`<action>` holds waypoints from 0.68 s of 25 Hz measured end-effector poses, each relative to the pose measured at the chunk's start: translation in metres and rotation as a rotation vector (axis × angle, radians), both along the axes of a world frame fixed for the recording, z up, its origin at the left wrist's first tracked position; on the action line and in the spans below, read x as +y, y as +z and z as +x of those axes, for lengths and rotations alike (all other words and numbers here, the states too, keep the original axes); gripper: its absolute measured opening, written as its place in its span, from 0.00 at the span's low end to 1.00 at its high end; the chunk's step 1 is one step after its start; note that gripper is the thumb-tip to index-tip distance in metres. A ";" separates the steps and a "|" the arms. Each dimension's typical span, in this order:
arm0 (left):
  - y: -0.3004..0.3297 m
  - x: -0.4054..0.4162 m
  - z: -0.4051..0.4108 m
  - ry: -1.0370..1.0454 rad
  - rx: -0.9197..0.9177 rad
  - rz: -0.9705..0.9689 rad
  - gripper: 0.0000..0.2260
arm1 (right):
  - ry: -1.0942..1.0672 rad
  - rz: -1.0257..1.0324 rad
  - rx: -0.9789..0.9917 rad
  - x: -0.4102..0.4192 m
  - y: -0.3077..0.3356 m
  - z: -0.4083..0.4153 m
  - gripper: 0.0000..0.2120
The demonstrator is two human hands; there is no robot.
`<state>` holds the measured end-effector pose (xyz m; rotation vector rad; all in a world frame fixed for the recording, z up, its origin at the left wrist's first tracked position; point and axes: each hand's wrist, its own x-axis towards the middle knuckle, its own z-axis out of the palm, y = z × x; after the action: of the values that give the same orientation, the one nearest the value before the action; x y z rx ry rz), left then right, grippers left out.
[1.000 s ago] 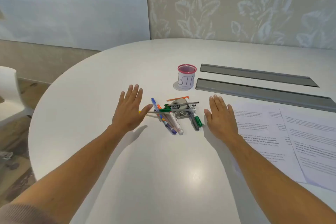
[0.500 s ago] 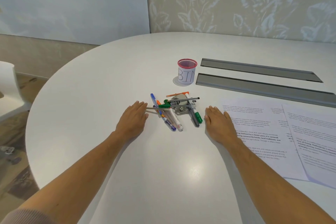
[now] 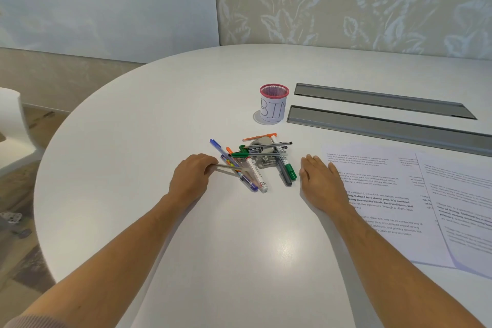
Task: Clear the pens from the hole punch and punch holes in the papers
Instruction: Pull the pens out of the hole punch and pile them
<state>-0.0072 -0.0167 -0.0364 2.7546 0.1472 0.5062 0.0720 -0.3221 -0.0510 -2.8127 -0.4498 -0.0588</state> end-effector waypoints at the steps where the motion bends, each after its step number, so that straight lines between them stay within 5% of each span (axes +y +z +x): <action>1: 0.000 0.001 -0.001 -0.001 -0.004 -0.010 0.09 | 0.000 0.002 -0.001 0.000 0.001 0.000 0.24; 8: 0.005 0.014 -0.006 0.179 -0.083 -0.099 0.10 | -0.002 0.008 -0.003 0.000 0.002 -0.001 0.24; 17: 0.008 0.019 -0.004 0.432 0.042 -0.058 0.10 | -0.003 -0.005 -0.008 0.001 0.001 -0.001 0.24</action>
<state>-0.0116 0.0025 -0.0289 2.6766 0.7646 0.5392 0.0713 -0.3213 -0.0503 -2.8191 -0.4481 -0.0691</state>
